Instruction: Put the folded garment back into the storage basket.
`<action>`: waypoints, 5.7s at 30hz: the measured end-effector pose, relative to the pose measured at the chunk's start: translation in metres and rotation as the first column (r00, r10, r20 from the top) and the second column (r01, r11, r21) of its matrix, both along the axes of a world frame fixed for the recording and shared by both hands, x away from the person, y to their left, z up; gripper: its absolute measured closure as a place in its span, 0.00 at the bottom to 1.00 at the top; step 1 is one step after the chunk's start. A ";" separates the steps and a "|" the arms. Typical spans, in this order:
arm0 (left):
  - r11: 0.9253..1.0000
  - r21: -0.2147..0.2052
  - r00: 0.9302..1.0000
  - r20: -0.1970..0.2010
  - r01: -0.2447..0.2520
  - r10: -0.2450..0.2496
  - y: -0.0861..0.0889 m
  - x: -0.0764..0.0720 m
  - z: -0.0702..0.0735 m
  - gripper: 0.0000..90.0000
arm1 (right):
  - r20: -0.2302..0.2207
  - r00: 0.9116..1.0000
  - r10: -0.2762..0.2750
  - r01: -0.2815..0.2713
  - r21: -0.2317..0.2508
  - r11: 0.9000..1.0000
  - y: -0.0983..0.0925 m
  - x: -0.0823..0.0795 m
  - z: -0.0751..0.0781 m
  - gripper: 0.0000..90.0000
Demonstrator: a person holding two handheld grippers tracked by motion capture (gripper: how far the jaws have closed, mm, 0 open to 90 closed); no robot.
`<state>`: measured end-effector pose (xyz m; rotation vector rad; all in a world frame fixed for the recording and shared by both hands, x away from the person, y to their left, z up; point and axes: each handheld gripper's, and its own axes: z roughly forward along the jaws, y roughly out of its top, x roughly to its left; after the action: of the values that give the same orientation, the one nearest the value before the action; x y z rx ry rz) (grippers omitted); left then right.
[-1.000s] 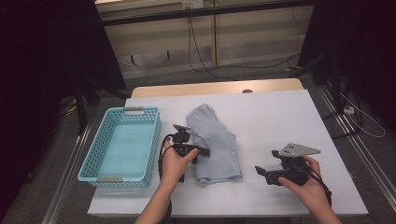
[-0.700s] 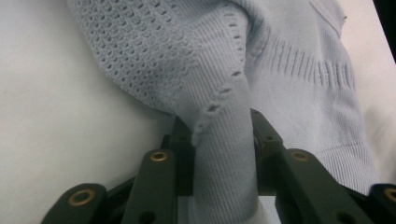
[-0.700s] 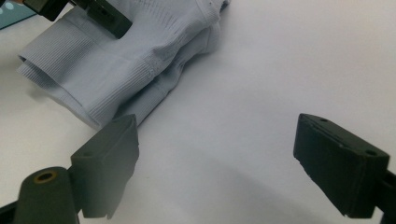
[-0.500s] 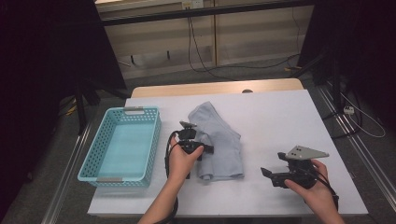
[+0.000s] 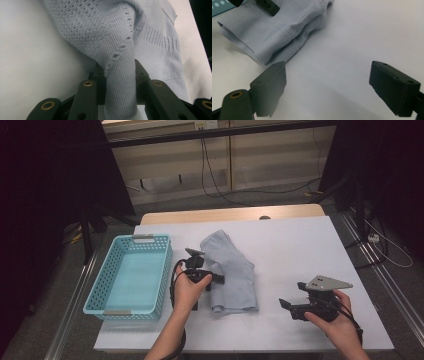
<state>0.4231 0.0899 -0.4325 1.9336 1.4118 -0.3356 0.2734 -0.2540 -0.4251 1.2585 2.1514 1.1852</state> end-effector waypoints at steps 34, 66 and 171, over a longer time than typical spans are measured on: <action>0.999 -0.027 0.999 0.030 -0.031 0.032 -0.005 0.002 -0.014 0.77 | -0.001 1.000 0.006 -0.006 -0.002 1.000 0.003 0.001 0.000 0.16; 0.958 0.260 0.992 -0.066 0.123 -0.109 0.009 0.030 0.056 0.80 | 0.000 1.000 0.007 -0.007 0.012 1.000 0.000 0.001 0.000 0.15; 0.816 0.547 0.976 -0.008 0.188 -0.220 0.028 0.080 0.210 0.81 | 0.003 0.999 0.036 -0.036 0.017 0.999 0.003 0.001 0.000 0.14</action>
<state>0.5032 0.1180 -0.2226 2.5478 1.3605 0.0409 0.2746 -0.2512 -0.4252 1.2298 2.1748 1.2219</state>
